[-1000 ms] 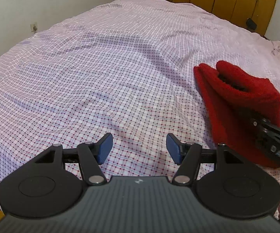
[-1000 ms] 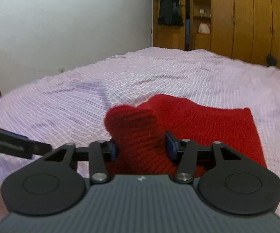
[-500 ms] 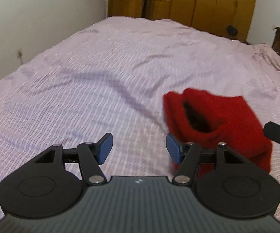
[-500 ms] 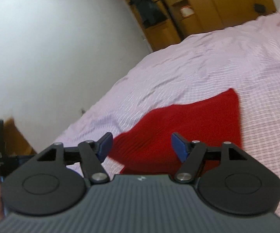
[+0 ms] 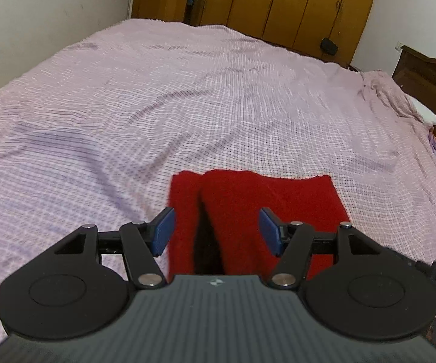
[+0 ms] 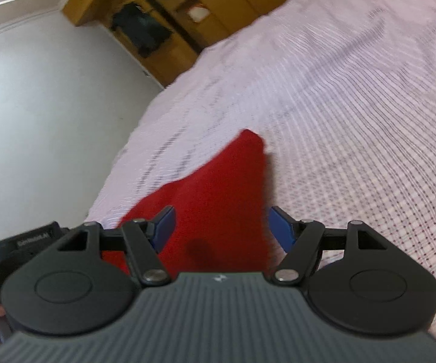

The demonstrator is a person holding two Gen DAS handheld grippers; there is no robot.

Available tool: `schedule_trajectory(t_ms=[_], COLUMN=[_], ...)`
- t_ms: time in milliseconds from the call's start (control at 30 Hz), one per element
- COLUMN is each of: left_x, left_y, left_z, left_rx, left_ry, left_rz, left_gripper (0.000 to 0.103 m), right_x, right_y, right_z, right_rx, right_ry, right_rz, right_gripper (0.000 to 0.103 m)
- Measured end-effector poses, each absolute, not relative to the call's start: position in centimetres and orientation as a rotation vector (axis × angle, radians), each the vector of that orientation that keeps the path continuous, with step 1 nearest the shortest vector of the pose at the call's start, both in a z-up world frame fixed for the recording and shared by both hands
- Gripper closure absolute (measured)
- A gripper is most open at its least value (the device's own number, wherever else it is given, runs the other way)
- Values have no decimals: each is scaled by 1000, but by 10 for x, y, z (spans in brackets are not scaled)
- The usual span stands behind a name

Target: Fold small clothes

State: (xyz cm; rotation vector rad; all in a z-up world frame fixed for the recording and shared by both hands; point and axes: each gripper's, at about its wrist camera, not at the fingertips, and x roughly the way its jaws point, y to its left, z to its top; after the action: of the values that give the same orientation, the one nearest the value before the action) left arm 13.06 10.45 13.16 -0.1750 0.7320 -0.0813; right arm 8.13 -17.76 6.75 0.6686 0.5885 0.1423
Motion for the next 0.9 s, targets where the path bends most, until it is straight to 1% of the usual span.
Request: schedule_trajectory(t_ms=[133, 267, 333, 367, 400, 433, 467, 500, 633, 733, 900], left_x=[150, 159, 155, 154, 153, 151, 148, 146, 136, 122, 102], left_y=[99, 100, 100, 99, 98, 98, 98, 99, 113, 128, 161], left_z=[116, 96, 90, 88, 87, 87, 87, 88, 94, 102, 108], left_rx=[-182, -269, -293, -288, -288, -290, -288, -295, -357, -383, -435], left_ry=[772, 815, 808, 796, 780, 767, 753, 740, 710, 679, 641], left_rz=[-62, -112, -126, -133, -155, -163, -173, -188, -228, -218, -169], left_gripper=[37, 37, 37, 41, 54, 61, 73, 79, 82, 83, 83], right_x=[93, 99, 103, 106, 107, 109, 112, 115, 124, 119, 110], right_y=[-186, -194, -195, -196, -195, -195, -194, -194, -187, -167, -137], right_z=[51, 44, 41, 40, 40, 40, 38, 37, 28, 44, 73], right_rx=[696, 724, 735, 734, 731, 728, 730, 743, 850, 708, 570], right_ry=[611, 622, 621, 621, 620, 619, 621, 626, 665, 636, 594], right_rz=[122, 128, 137, 141, 148, 158, 168, 188, 343, 360, 425], right_gripper=[32, 32, 32, 32, 32, 32, 32, 32, 33, 33, 33])
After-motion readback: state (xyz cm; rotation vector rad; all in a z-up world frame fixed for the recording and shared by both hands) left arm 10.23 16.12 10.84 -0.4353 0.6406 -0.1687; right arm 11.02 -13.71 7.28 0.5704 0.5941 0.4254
